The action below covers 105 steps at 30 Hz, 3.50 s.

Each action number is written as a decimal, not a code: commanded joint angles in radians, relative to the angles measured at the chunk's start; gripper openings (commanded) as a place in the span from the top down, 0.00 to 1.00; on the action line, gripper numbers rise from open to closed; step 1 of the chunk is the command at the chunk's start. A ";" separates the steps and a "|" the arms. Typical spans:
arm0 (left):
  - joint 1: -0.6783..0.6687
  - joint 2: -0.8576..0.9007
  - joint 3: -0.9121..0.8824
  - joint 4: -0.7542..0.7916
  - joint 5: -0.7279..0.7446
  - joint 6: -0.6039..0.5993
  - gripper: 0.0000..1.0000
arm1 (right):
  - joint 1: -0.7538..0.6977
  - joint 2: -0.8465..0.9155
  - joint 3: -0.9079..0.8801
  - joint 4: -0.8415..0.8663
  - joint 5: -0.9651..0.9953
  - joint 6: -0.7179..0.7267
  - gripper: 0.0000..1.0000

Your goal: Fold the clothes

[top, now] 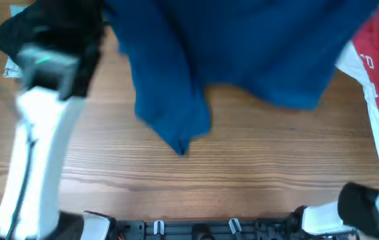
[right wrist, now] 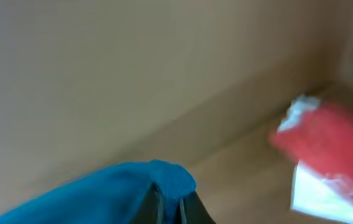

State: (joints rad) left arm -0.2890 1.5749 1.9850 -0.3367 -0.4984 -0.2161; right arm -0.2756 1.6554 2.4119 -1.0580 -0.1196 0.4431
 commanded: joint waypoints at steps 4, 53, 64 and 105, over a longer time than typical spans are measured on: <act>0.037 -0.058 0.171 -0.558 0.027 -0.067 0.96 | -0.027 -0.019 0.043 -0.211 -0.037 -0.048 0.96; 0.064 0.509 0.069 -1.348 0.432 -0.270 0.83 | -0.103 0.189 -0.326 -0.550 -0.106 -0.234 0.96; 0.052 0.509 -0.181 -1.061 0.427 -0.163 0.19 | -0.063 0.151 -0.673 -0.418 -0.142 -0.261 0.69; 0.048 0.280 -0.259 -1.172 0.488 -0.186 0.96 | 0.005 0.151 -0.706 -0.399 -0.144 -0.249 0.78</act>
State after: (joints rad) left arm -0.2073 1.9297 1.7241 -1.4586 -0.0227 -0.3439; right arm -0.2745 1.8305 1.7096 -1.4498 -0.2462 0.1959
